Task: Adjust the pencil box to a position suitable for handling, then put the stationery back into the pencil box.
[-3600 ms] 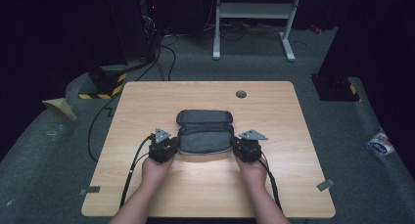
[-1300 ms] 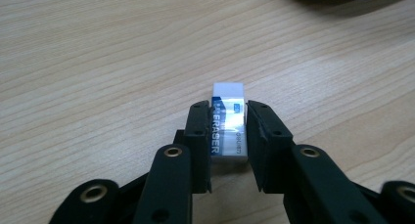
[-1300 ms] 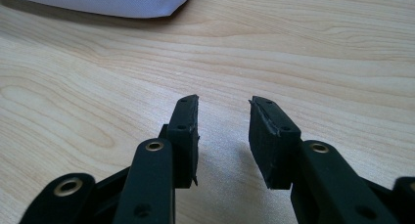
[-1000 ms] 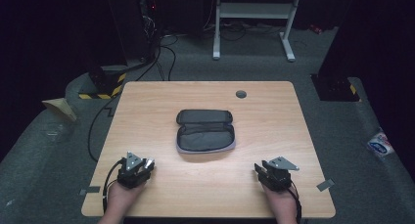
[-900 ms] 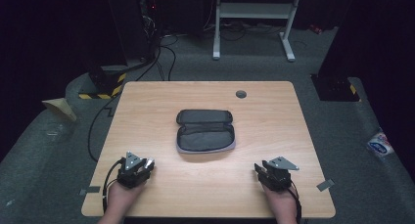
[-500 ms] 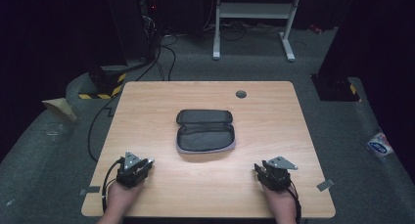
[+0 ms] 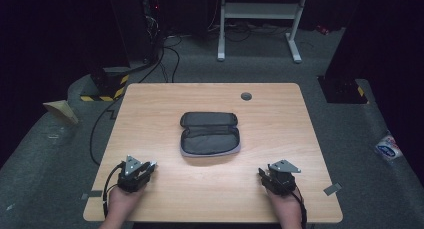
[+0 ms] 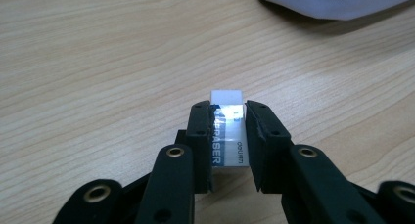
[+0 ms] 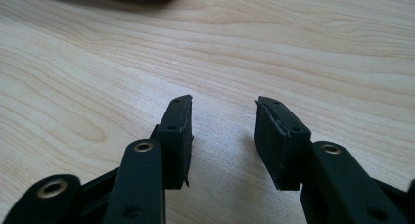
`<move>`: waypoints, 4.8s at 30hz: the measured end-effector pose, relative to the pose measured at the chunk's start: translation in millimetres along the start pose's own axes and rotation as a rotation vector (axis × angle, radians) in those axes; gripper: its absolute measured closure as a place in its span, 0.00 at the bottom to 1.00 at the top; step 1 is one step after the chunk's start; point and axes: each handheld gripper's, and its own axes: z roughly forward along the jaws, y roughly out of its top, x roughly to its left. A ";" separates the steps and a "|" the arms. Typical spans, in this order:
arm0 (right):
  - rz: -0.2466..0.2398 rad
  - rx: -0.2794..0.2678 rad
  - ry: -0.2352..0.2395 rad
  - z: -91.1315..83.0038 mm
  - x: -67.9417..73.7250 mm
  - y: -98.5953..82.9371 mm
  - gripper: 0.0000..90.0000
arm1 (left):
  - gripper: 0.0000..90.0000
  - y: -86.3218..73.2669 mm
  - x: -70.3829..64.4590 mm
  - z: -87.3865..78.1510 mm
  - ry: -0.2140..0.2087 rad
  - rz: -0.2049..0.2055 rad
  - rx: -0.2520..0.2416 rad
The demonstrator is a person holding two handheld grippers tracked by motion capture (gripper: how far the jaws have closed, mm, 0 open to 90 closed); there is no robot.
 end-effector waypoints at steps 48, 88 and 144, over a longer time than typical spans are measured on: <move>0.015 -0.004 0.053 -0.9 -3.6 -0.5 0.56 | 0.81 44.0 -28.3 -3.7 -0.020 -0.002 -0.114; -0.003 -0.007 0.080 -1.8 -3.9 -1.2 0.54 | 0.81 111.1 -62.6 3.6 -0.043 0.014 -0.168; -0.002 0.001 0.086 -0.9 -4.4 -0.9 0.55 | 0.81 125.0 -86.8 55.7 -0.064 0.045 -0.041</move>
